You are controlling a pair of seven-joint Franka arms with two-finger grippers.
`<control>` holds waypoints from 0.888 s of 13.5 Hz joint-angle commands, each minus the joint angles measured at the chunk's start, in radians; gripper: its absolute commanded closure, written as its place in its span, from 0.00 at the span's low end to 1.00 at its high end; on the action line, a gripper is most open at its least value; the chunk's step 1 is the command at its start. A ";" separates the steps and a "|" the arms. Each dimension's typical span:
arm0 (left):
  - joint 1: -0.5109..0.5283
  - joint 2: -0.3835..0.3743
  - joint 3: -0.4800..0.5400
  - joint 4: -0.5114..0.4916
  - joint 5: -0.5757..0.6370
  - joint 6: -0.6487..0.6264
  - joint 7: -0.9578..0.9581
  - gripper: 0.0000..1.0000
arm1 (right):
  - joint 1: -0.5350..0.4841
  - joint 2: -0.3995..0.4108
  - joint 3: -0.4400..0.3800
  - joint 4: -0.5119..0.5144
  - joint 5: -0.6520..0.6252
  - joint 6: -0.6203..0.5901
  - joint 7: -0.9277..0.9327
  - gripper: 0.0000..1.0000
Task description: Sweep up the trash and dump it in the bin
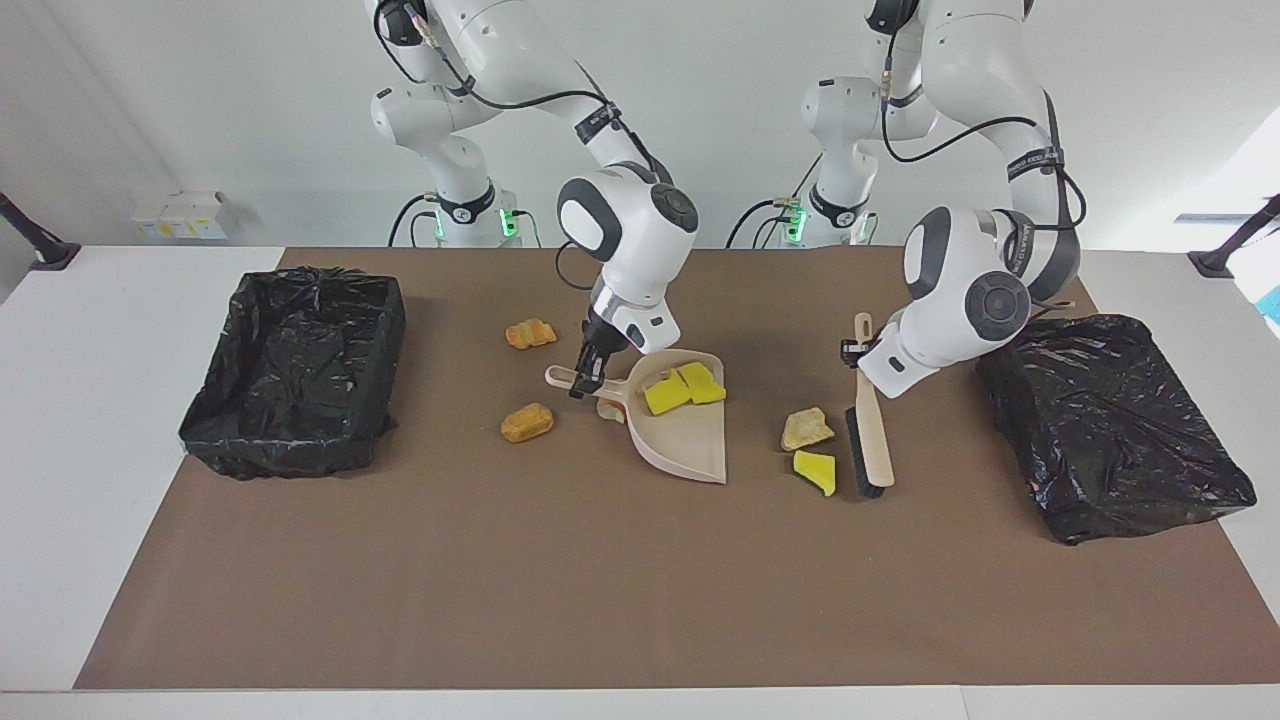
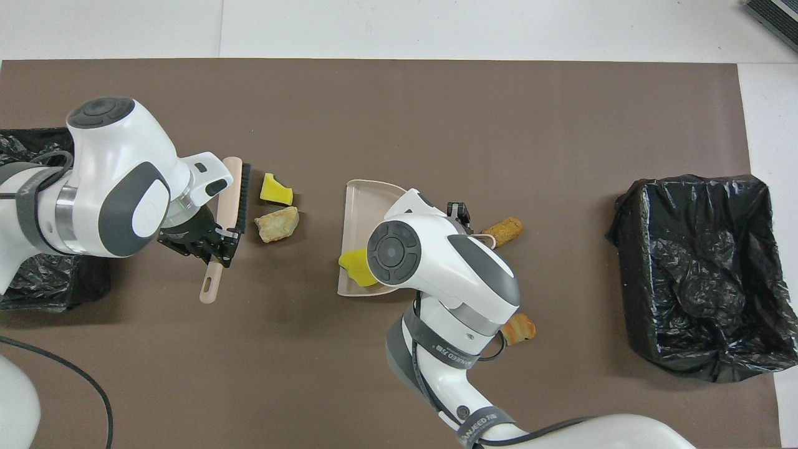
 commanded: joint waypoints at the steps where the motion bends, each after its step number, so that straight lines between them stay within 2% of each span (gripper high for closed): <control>1: -0.095 -0.037 0.012 -0.076 -0.021 0.086 -0.056 1.00 | -0.007 -0.001 0.007 0.006 -0.026 -0.013 0.035 1.00; 8: -0.281 -0.048 0.009 -0.071 -0.174 0.038 -0.170 1.00 | -0.012 0.000 0.007 0.005 -0.015 -0.005 0.035 1.00; 12: -0.252 -0.062 0.012 -0.053 -0.302 0.007 -0.151 1.00 | -0.024 0.002 0.009 -0.003 -0.001 0.033 0.048 1.00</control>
